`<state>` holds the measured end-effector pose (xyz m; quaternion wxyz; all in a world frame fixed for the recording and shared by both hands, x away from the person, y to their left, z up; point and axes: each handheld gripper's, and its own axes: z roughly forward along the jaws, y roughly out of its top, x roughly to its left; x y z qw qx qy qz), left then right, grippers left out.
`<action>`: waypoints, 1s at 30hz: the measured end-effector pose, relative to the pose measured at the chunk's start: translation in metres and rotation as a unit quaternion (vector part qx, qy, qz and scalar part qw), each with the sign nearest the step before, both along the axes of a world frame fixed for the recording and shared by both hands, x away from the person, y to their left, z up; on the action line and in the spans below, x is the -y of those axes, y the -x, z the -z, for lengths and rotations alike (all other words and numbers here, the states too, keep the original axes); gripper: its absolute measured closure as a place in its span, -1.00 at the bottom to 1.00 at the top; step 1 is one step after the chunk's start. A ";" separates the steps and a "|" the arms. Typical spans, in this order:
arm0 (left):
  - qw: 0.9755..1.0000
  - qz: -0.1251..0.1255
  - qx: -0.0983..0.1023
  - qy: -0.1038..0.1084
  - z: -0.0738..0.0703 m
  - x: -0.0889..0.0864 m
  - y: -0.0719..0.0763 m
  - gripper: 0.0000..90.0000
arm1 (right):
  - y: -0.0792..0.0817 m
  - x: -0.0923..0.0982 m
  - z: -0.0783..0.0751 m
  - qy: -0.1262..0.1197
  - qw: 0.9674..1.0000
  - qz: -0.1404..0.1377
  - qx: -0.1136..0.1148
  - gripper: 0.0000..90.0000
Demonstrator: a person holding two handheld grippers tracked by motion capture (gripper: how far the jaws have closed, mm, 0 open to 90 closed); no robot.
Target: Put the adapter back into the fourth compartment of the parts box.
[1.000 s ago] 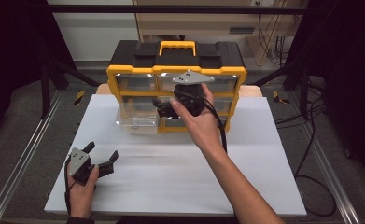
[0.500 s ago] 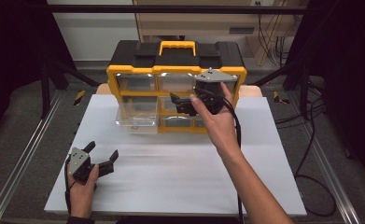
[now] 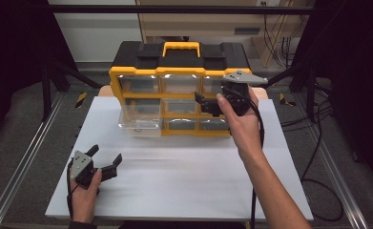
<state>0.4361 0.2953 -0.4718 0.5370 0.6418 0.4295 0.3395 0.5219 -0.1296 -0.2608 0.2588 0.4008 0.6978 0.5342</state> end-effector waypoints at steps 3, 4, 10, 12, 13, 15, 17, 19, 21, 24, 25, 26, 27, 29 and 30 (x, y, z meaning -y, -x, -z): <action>1.000 0.006 0.003 -0.003 0.000 0.001 0.001 -0.95 | 0.001 0.009 0.000 -0.008 1.000 0.006 -0.002 -0.90; 1.000 0.006 0.003 -0.004 0.000 0.001 0.001 -0.95 | 0.002 0.012 0.000 -0.007 1.000 0.009 -0.002 -0.90; 1.000 0.006 0.000 -0.002 0.001 0.001 0.000 -0.95 | 0.006 0.033 -0.001 -0.010 1.000 0.026 -0.004 -0.91; 1.000 0.005 0.001 -0.002 0.000 0.000 0.000 -0.95 | 0.006 0.039 0.000 -0.010 0.999 0.032 -0.006 -0.91; 1.000 0.003 0.002 0.000 0.000 0.000 0.000 -0.95 | 0.007 0.043 0.001 -0.012 0.999 0.036 -0.007 -0.91; 1.000 0.002 0.001 0.000 0.000 0.000 0.000 -0.95 | 0.007 0.050 0.001 -0.014 0.999 0.041 -0.009 -0.91; 1.000 0.003 -0.001 -0.003 0.000 0.000 0.000 -0.95 | 0.007 0.056 0.002 -0.012 0.999 0.045 -0.008 -0.91; 1.000 0.003 0.000 -0.002 0.000 0.001 0.001 -0.95 | 0.007 0.061 0.003 -0.013 0.999 0.049 -0.009 -0.91; 1.000 0.002 0.001 -0.002 0.000 0.000 0.001 -0.95 | 0.007 0.064 0.005 -0.013 0.999 0.050 -0.007 -0.92; 1.000 -0.002 0.002 0.000 0.000 -0.002 0.001 -0.95 | 0.008 0.068 0.007 -0.015 0.998 0.053 -0.006 -0.92; 1.000 -0.002 0.002 0.001 0.001 -0.003 0.001 -0.95 | 0.009 0.069 0.008 -0.015 0.998 0.054 -0.006 -0.92; 1.000 -0.002 0.001 0.000 0.001 -0.003 0.001 -0.95 | 0.009 0.070 0.008 -0.016 0.998 0.054 -0.007 -0.93; 1.000 -0.003 0.000 0.000 0.001 -0.004 0.001 -0.95 | 0.009 0.070 0.008 -0.016 0.998 0.054 -0.007 -0.93; 1.000 -0.005 0.002 0.004 0.000 -0.004 0.001 -0.95 | 0.009 0.072 0.008 -0.018 0.998 0.056 -0.009 -0.92; 1.000 -0.005 0.002 0.003 0.000 -0.004 0.001 -0.95 | 0.009 0.073 0.007 -0.020 0.998 0.056 -0.009 -0.92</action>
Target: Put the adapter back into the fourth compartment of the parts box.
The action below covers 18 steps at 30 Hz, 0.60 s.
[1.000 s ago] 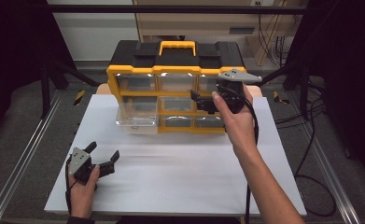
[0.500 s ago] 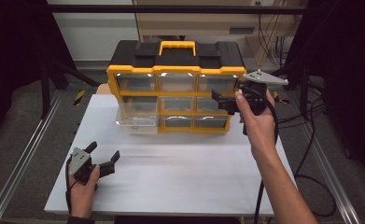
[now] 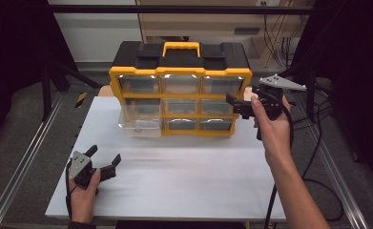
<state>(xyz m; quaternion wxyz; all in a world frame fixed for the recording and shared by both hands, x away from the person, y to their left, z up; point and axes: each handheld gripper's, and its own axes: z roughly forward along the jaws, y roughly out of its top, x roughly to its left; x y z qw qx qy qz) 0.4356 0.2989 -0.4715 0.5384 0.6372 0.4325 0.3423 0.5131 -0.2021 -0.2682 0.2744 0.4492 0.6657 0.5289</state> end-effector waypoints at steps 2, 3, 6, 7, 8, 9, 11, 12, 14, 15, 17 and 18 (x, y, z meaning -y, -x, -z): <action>1.000 0.002 -0.002 -0.004 0.001 0.002 0.000 -0.95 | 0.000 0.002 0.000 0.000 1.000 0.001 0.002 -0.93; 1.000 0.003 -0.003 -0.006 0.001 0.002 0.000 -0.95 | 0.000 0.003 0.000 -0.001 1.000 0.002 0.002 -0.93; 1.000 0.003 -0.002 -0.008 0.001 0.003 0.001 -0.95 | 0.000 0.009 0.001 -0.006 1.000 0.007 0.001 -0.93; 1.000 0.000 -0.002 -0.008 0.001 0.002 0.001 -0.96 | 0.000 0.011 0.002 -0.008 1.000 0.009 0.000 -0.93; 1.000 -0.002 -0.001 -0.008 0.001 0.001 0.001 -0.96 | -0.001 0.013 0.002 -0.009 1.000 0.011 0.000 -0.92; 1.000 -0.002 -0.002 -0.006 0.001 0.000 0.001 -0.96 | -0.001 0.016 0.002 -0.009 1.000 0.014 0.000 -0.92; 1.000 -0.005 -0.002 -0.003 0.002 -0.001 0.000 -0.96 | 0.000 0.019 0.003 -0.010 1.000 0.018 0.001 -0.92; 1.000 -0.004 -0.003 -0.002 0.002 -0.002 0.000 -0.96 | 0.000 0.021 0.004 -0.010 1.000 0.021 0.000 -0.92; 1.000 -0.004 -0.004 -0.002 0.002 -0.002 0.000 -0.96 | 0.000 0.024 0.005 -0.010 1.000 0.024 0.000 -0.92; 1.000 -0.005 -0.003 -0.002 0.002 -0.002 0.000 -0.96 | 0.001 0.026 0.005 -0.011 1.000 0.027 -0.001 -0.92; 1.000 -0.006 -0.002 0.001 0.001 -0.002 0.000 -0.96 | 0.001 0.029 0.006 -0.013 0.999 0.030 -0.002 -0.92; 1.000 -0.005 -0.002 -0.001 0.001 -0.002 0.000 -0.96 | 0.001 0.031 0.007 -0.012 0.999 0.031 -0.001 -0.92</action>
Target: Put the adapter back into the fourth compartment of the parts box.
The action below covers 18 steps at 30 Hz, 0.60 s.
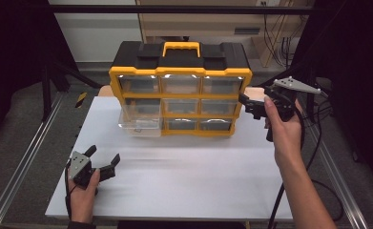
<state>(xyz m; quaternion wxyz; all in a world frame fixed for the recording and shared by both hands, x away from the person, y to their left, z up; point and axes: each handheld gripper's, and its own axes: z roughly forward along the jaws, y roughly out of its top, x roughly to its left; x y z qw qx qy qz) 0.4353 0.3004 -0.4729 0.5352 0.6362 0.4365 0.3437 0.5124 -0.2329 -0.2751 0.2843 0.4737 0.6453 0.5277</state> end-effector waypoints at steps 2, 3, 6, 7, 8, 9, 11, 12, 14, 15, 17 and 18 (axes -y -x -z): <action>1.000 0.002 -0.001 -0.003 0.000 0.001 0.000 -0.96 | 0.000 0.002 0.003 0.002 1.000 0.002 -0.002 -0.93; 1.000 0.002 -0.001 -0.003 0.000 0.001 0.000 -0.96 | 0.000 0.003 0.004 0.001 1.000 0.004 -0.003 -0.93; 1.000 0.001 -0.002 -0.003 0.000 0.000 0.001 -0.96 | 0.000 0.008 0.011 -0.005 1.000 0.010 -0.006 -0.93; 1.000 0.002 -0.001 -0.003 0.000 0.000 0.001 -0.96 | 0.000 0.009 0.013 -0.007 1.000 0.013 -0.005 -0.93; 1.000 0.002 -0.001 -0.003 0.000 0.000 0.001 -0.96 | 0.001 0.010 0.015 -0.010 1.000 0.014 -0.005 -0.93; 1.000 0.001 -0.001 -0.002 0.001 0.000 0.000 -0.96 | 0.001 0.012 0.017 -0.011 1.000 0.014 -0.005 -0.93; 1.000 0.001 -0.003 -0.003 0.002 0.000 0.000 -0.96 | 0.002 0.016 0.022 -0.013 1.000 0.018 -0.009 -0.93; 1.000 0.001 -0.003 -0.006 0.002 0.000 0.000 -0.96 | 0.002 0.018 0.024 -0.012 1.000 0.021 -0.009 -0.93; 1.000 0.000 -0.002 -0.005 0.001 0.000 0.000 -0.96 | 0.004 0.021 0.027 -0.016 1.000 0.024 -0.009 -0.93; 1.000 -0.001 -0.001 -0.005 0.001 0.001 0.000 -0.96 | 0.004 0.023 0.029 -0.018 0.999 0.026 -0.009 -0.93; 1.000 0.000 -0.003 -0.006 0.001 0.001 0.000 -0.96 | 0.007 0.026 0.032 -0.020 0.999 0.029 -0.008 -0.93; 1.000 0.001 -0.003 -0.007 0.001 0.002 0.000 -0.96 | 0.008 0.028 0.034 -0.021 0.999 0.030 -0.007 -0.93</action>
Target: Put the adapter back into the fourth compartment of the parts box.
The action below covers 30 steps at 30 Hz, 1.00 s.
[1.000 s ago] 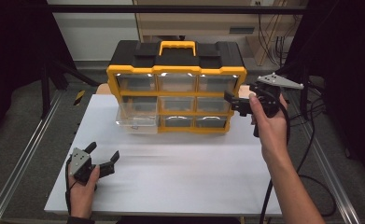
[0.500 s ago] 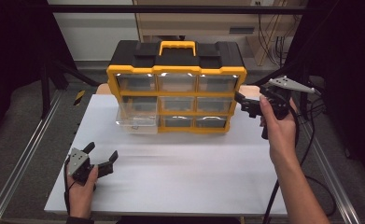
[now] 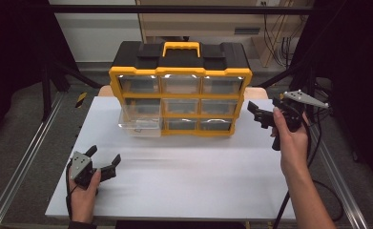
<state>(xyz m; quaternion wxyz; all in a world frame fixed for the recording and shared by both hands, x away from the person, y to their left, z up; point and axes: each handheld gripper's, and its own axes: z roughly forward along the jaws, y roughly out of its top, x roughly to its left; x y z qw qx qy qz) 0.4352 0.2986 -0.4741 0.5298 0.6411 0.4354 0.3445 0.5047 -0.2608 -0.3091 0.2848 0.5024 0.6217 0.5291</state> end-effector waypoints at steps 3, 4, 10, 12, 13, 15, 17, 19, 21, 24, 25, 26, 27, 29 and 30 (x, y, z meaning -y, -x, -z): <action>1.000 0.000 0.001 0.001 0.000 0.001 0.000 -0.96 | 0.003 0.004 0.006 -0.005 1.000 0.009 0.004 -0.93; 1.000 0.001 0.000 -0.001 0.000 0.000 0.000 -0.96 | 0.004 0.004 0.009 -0.007 1.000 0.011 0.004 -0.93; 1.000 -0.001 -0.001 0.000 0.001 -0.001 0.001 -0.96 | 0.009 0.007 0.022 -0.001 1.000 0.020 0.002 -0.90; 1.000 0.000 -0.001 -0.001 0.001 0.000 0.001 -0.96 | 0.012 0.008 0.026 -0.002 1.000 0.022 0.002 -0.90; 1.000 0.001 0.000 -0.003 0.001 0.000 0.001 -0.96 | 0.013 0.008 0.027 -0.002 1.000 0.022 0.001 -0.90; 1.000 0.001 0.000 -0.004 0.001 0.000 0.001 -0.96 | 0.015 0.009 0.030 0.000 1.000 0.021 0.003 -0.89; 1.000 0.001 0.000 -0.003 0.000 0.000 0.000 -0.96 | 0.019 0.011 0.033 0.002 1.000 0.023 0.008 -0.89; 1.000 0.001 0.000 -0.002 0.001 0.001 0.001 -0.96 | 0.022 0.014 0.034 -0.001 1.000 0.022 0.013 -0.88; 1.000 0.001 -0.001 -0.004 0.001 0.001 0.001 -0.96 | 0.026 0.017 0.036 -0.003 1.000 0.023 0.019 -0.88; 1.000 0.000 -0.001 -0.005 0.001 0.000 0.001 -0.96 | 0.031 0.020 0.040 -0.006 0.999 0.022 0.022 -0.87; 1.000 -0.001 -0.001 -0.004 0.001 -0.001 0.001 -0.96 | 0.033 0.021 0.042 -0.006 0.999 0.023 0.022 -0.87; 1.000 -0.002 -0.001 -0.002 0.001 -0.001 0.001 -0.96 | 0.034 0.021 0.044 -0.005 0.999 0.022 0.022 -0.87; 1.000 -0.002 -0.001 -0.003 0.001 -0.002 0.001 -0.96 | 0.036 0.021 0.046 -0.005 0.999 0.023 0.022 -0.87; 1.000 -0.002 -0.002 -0.001 0.001 -0.002 0.002 -0.96 | 0.038 0.021 0.051 -0.001 0.999 0.024 0.021 -0.87; 1.000 -0.002 -0.001 -0.001 0.001 -0.002 0.002 -0.96 | 0.039 0.020 0.053 0.000 1.000 0.025 0.019 -0.88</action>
